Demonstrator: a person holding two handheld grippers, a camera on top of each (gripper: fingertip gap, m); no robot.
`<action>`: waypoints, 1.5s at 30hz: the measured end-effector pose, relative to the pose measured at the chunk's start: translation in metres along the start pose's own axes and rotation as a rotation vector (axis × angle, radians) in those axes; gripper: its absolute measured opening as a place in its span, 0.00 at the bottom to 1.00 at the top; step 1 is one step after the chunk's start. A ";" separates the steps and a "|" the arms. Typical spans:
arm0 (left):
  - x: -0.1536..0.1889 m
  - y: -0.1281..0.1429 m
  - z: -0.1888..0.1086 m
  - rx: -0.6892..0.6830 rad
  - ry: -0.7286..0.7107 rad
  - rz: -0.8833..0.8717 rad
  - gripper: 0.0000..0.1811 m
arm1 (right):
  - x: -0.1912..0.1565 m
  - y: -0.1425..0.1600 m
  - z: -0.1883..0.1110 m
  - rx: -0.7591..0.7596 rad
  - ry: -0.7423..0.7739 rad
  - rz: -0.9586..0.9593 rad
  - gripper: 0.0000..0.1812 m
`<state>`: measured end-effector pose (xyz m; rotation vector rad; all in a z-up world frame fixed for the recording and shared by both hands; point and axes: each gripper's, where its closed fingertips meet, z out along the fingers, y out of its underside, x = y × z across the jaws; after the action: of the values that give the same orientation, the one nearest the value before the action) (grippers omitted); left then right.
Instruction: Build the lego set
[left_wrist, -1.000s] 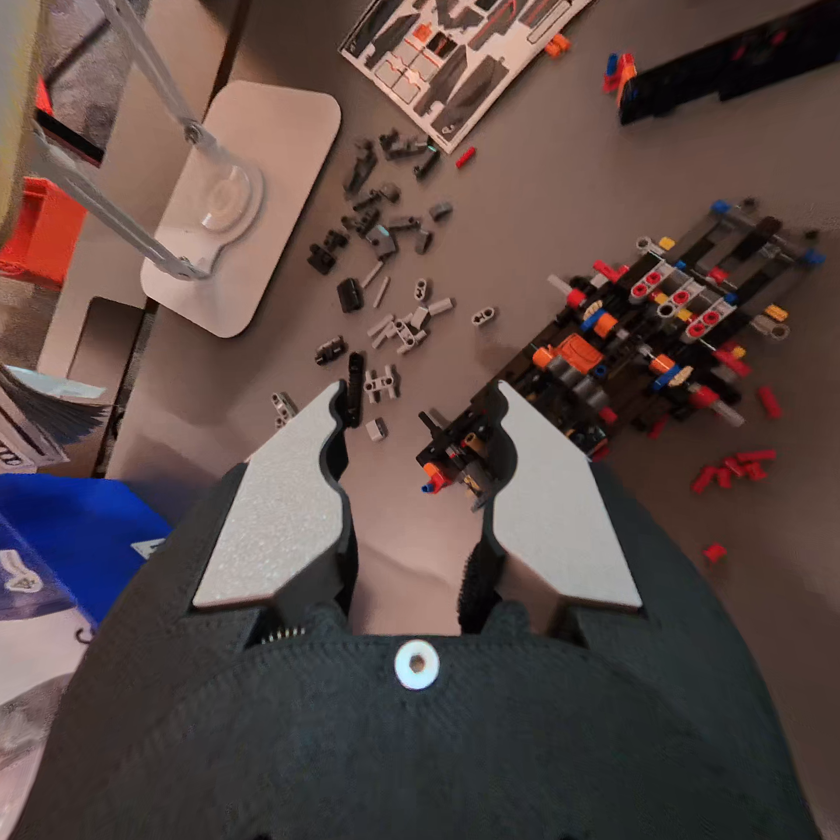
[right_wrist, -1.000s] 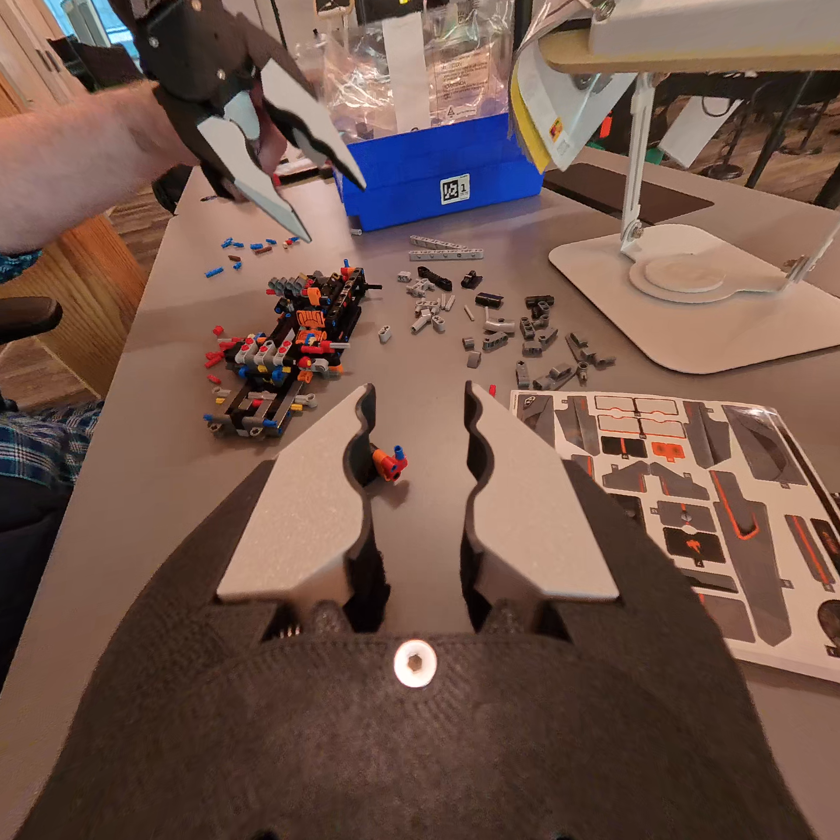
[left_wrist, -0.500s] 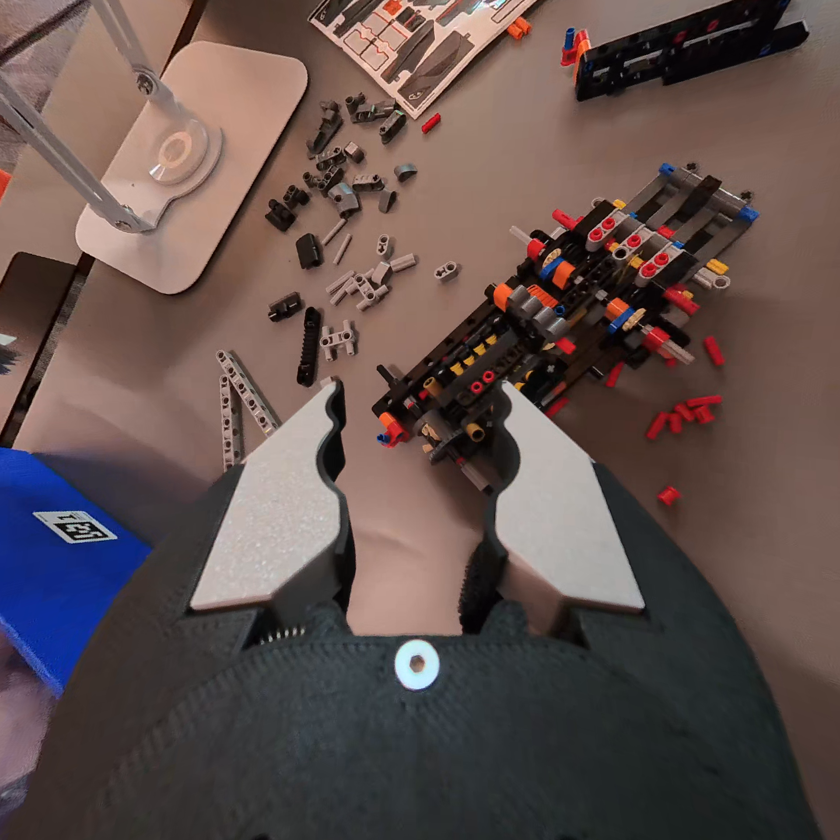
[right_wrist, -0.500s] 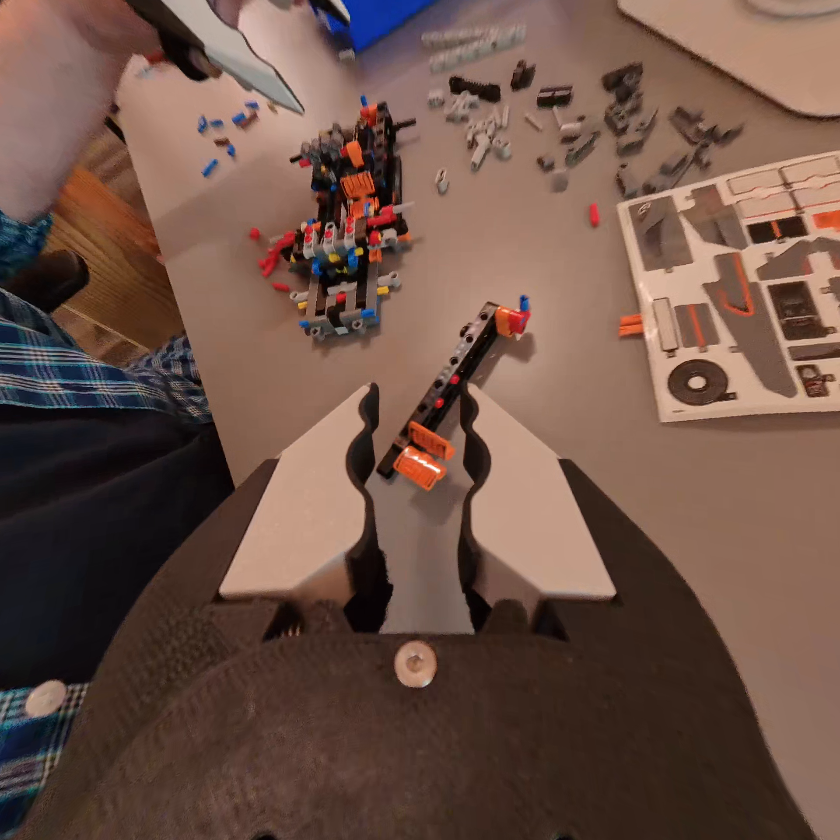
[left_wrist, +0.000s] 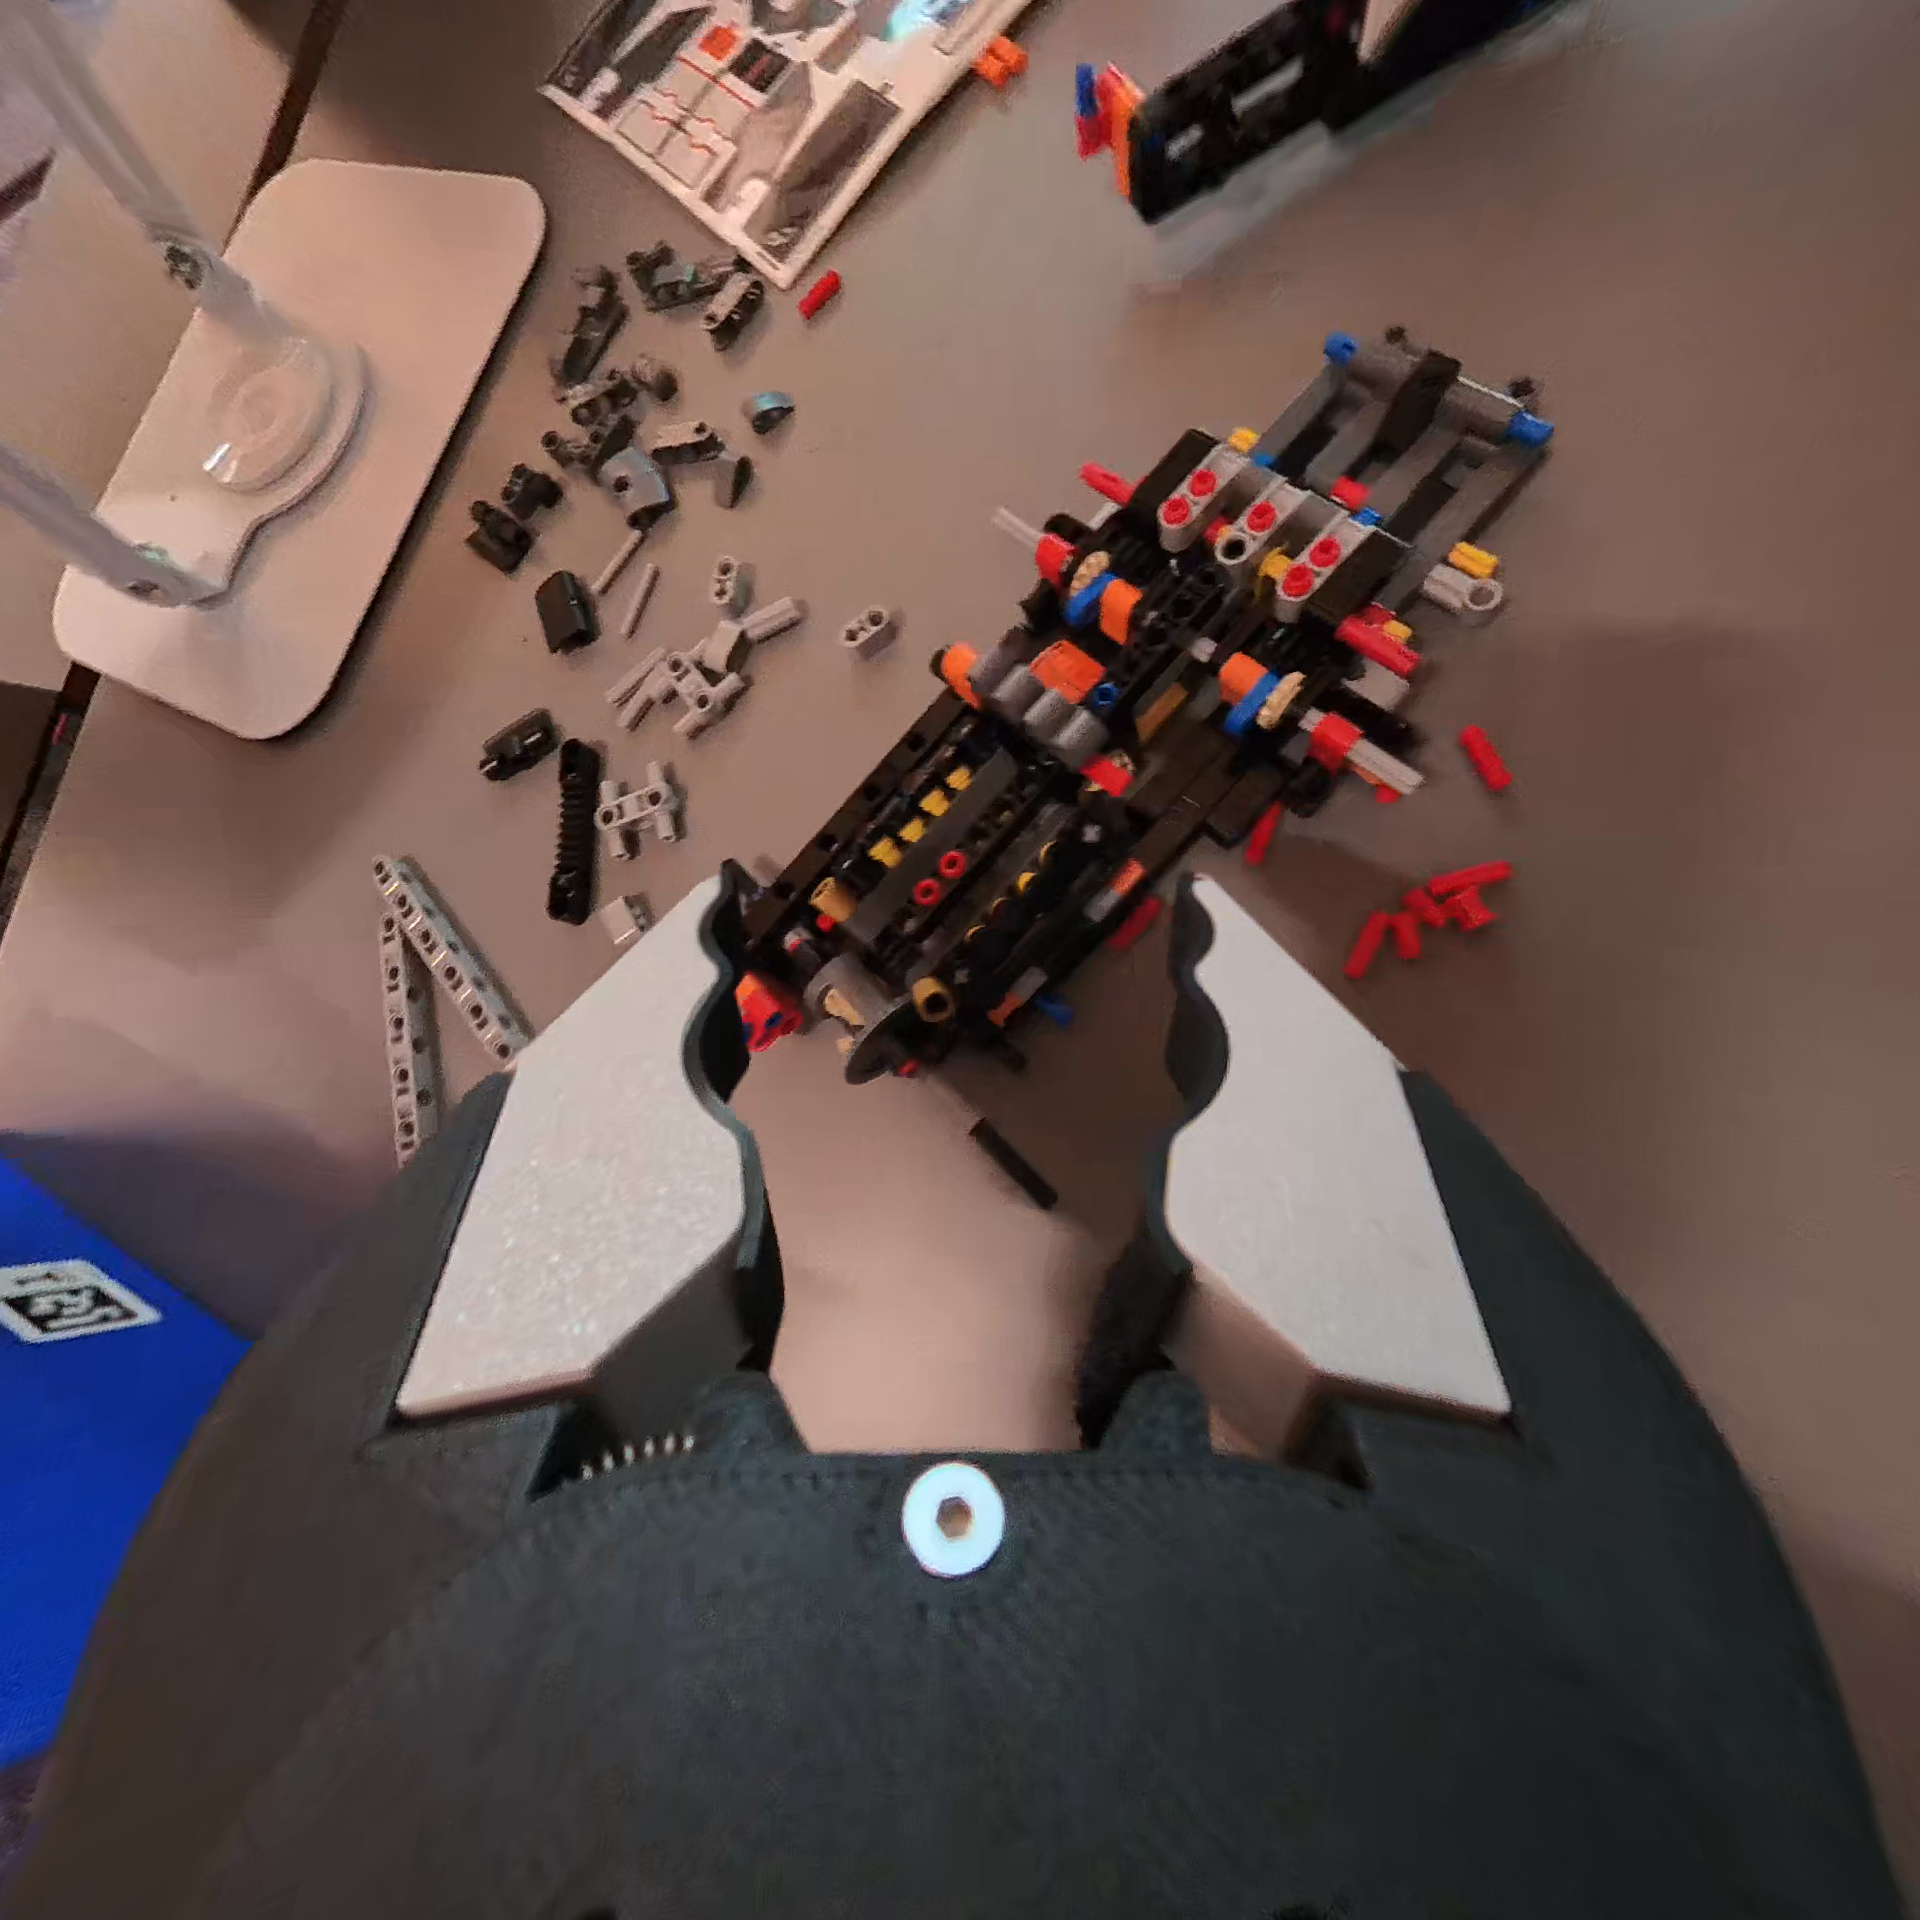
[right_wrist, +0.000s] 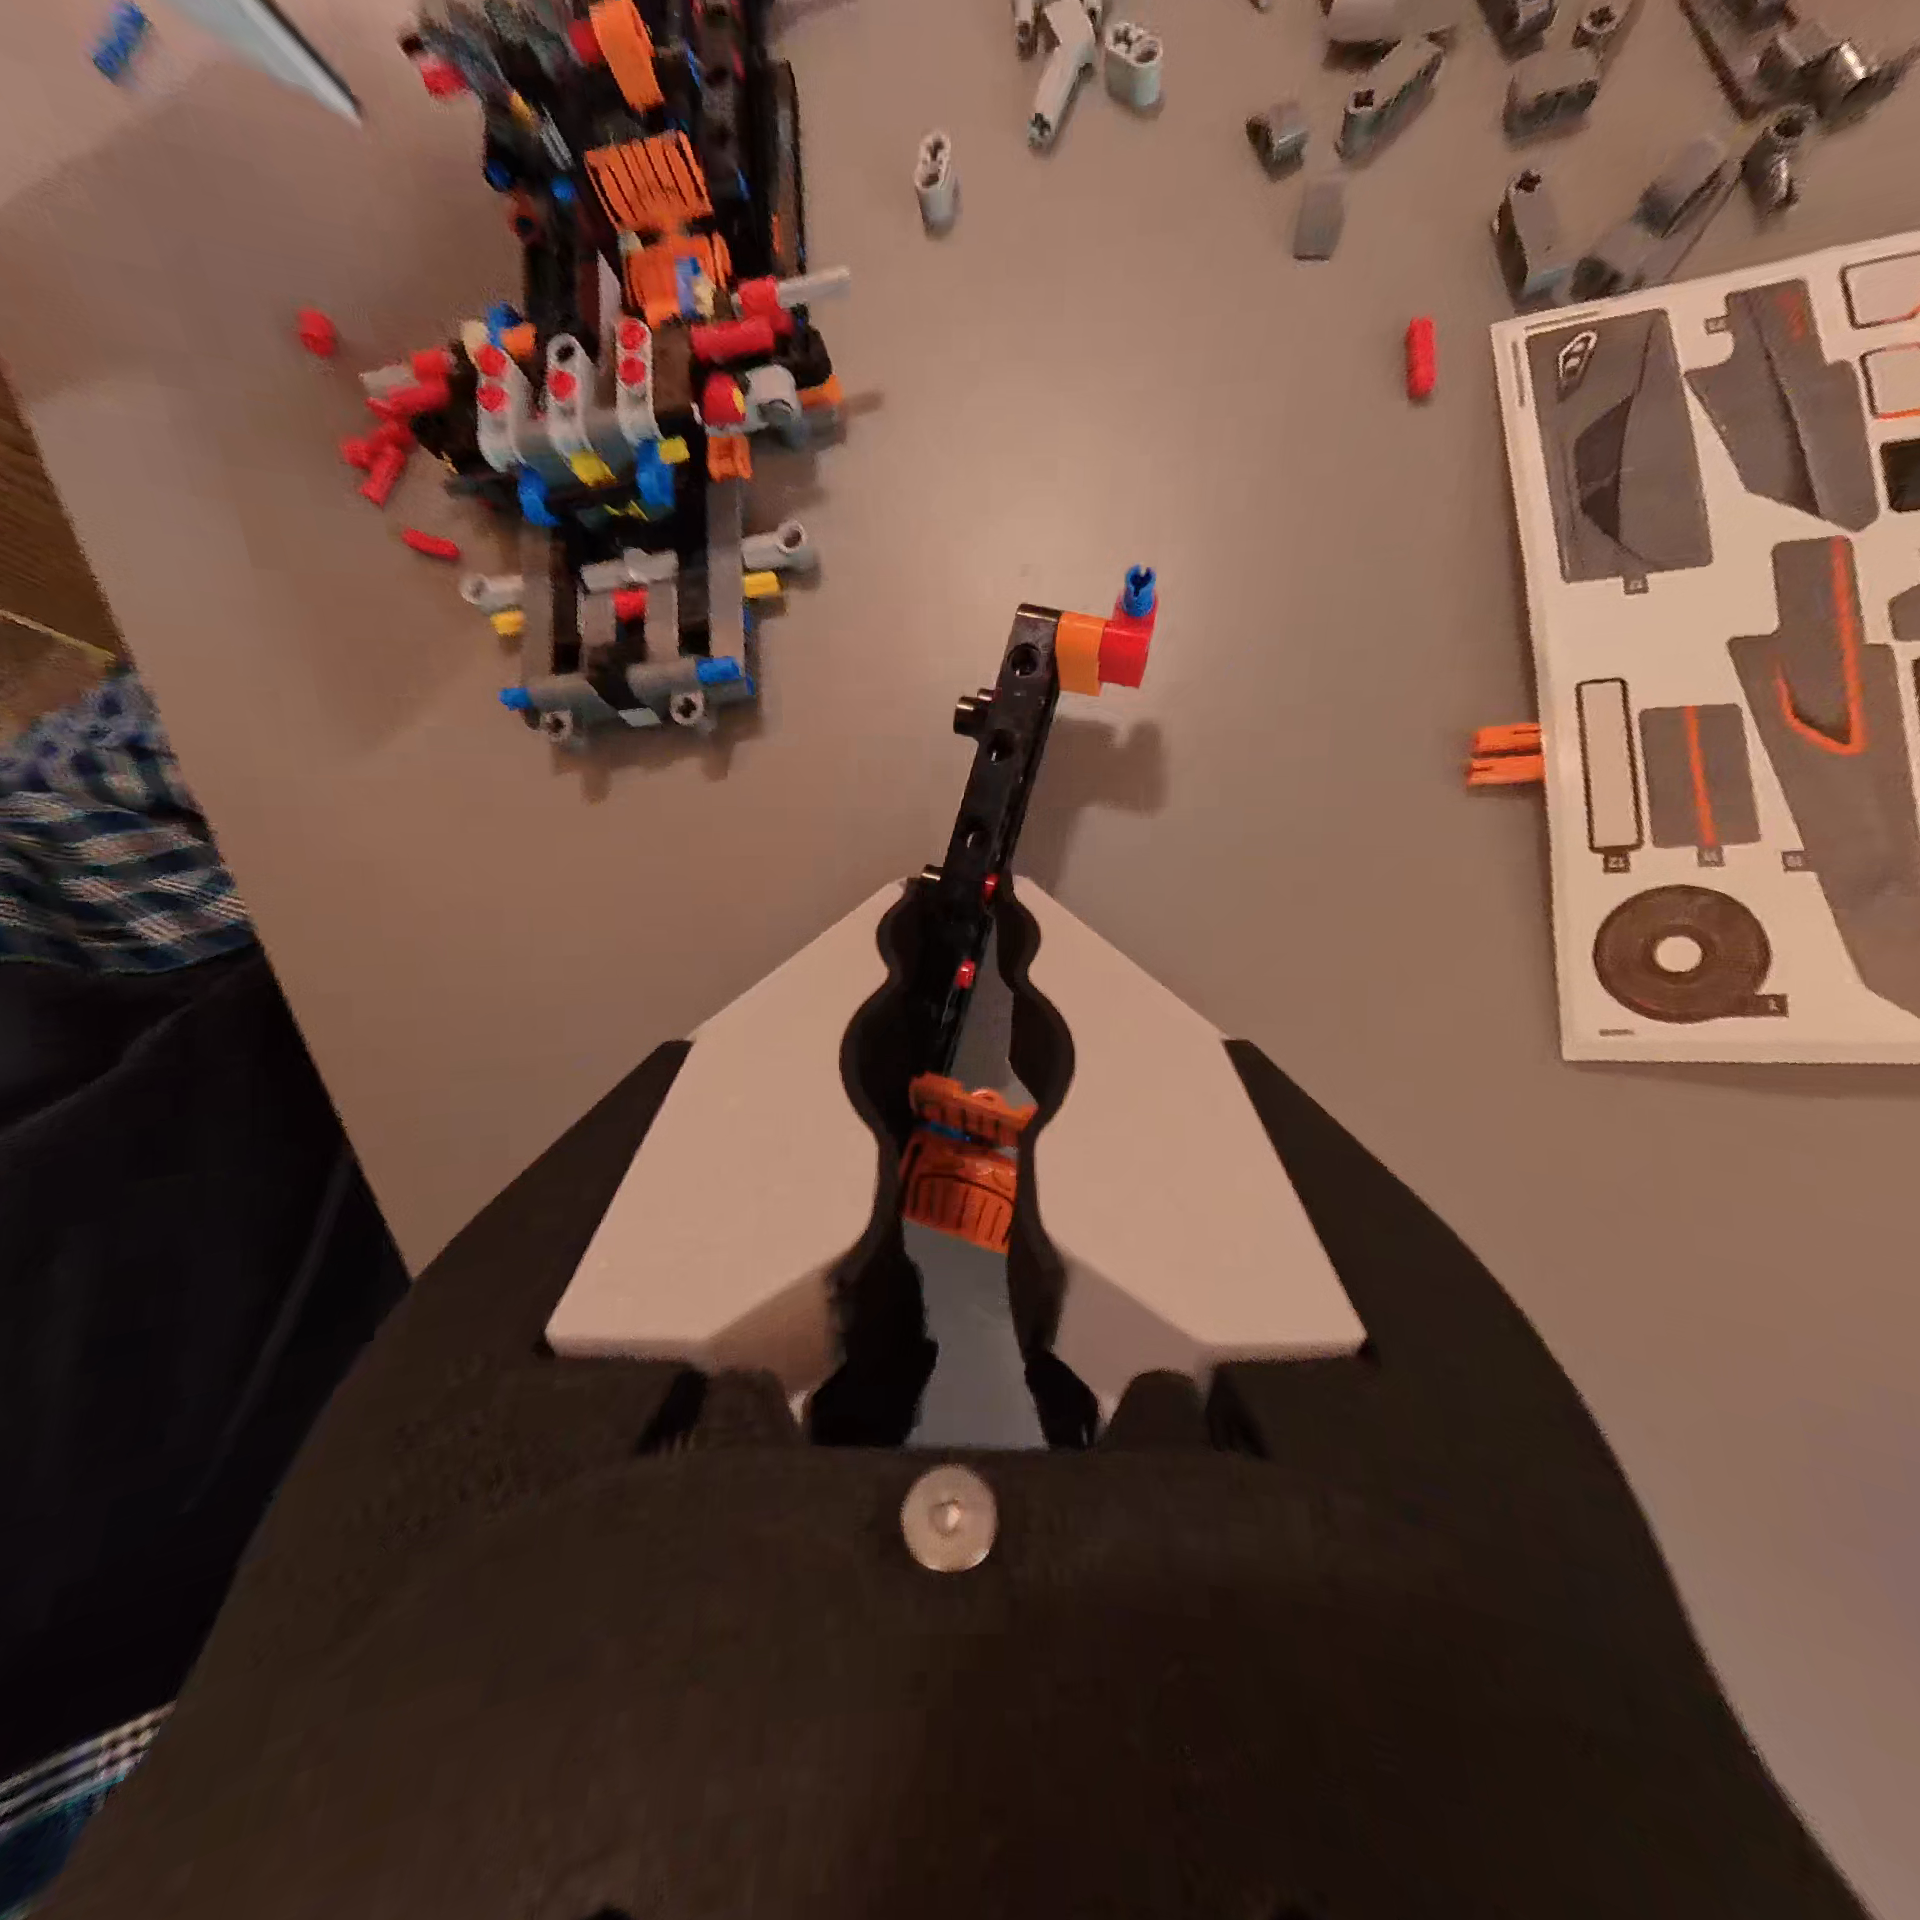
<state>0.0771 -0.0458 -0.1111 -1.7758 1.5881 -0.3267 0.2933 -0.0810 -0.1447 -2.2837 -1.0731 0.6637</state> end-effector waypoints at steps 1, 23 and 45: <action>0.004 -0.001 0.002 -0.003 0.011 0.015 0.47 | -0.001 -0.002 -0.002 0.013 -0.025 0.022 0.06; 0.032 -0.023 0.061 -0.004 0.072 0.040 0.48 | -0.020 -0.019 -0.025 0.168 -0.222 0.053 0.06; -0.033 -0.019 0.001 0.126 0.037 -0.206 0.40 | -0.073 -0.036 -0.019 0.026 -0.240 -0.421 0.06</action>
<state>0.0850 -0.0153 -0.0905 -1.8476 1.3796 -0.5479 0.2447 -0.1241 -0.0925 -1.8980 -1.5876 0.7782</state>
